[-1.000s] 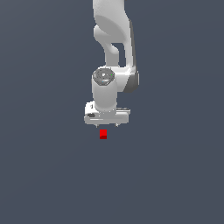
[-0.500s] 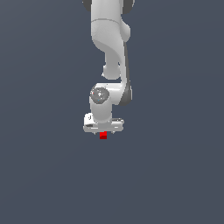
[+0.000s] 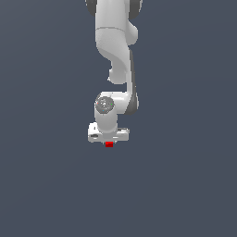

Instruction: Lift up the red cube by 0.2 meters.

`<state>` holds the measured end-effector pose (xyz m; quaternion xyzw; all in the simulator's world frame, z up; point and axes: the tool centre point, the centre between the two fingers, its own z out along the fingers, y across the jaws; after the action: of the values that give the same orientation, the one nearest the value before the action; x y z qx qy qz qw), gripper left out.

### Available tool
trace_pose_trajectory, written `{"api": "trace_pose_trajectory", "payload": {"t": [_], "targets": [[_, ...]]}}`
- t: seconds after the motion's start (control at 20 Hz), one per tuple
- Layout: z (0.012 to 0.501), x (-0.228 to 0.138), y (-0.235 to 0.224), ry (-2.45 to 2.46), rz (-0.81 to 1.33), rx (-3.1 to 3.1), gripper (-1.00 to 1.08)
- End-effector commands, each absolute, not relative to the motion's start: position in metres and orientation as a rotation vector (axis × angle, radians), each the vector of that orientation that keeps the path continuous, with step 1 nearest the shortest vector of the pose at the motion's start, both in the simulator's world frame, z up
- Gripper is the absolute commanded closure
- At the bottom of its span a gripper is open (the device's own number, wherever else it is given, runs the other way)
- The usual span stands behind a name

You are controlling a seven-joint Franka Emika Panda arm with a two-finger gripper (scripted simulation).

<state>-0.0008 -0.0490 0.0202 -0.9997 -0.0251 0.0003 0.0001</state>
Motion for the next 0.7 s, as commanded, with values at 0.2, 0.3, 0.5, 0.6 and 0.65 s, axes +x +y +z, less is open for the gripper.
{"api": "trace_pose_trajectory", "payload": {"t": [0.2, 0.3, 0.5, 0.6, 0.65], "targets": [[0.02, 0.0, -0.049, -0.079, 0.0, -3.14, 1.08], [0.02, 0.0, -0.049, -0.079, 0.0, -3.14, 1.08], [0.023, -0.001, -0.049, -0.08, 0.001, -3.14, 1.08], [0.027, -0.001, -0.049, -0.08, 0.001, -3.14, 1.08], [0.03, -0.001, -0.049, -0.08, 0.001, -3.14, 1.08]]}}
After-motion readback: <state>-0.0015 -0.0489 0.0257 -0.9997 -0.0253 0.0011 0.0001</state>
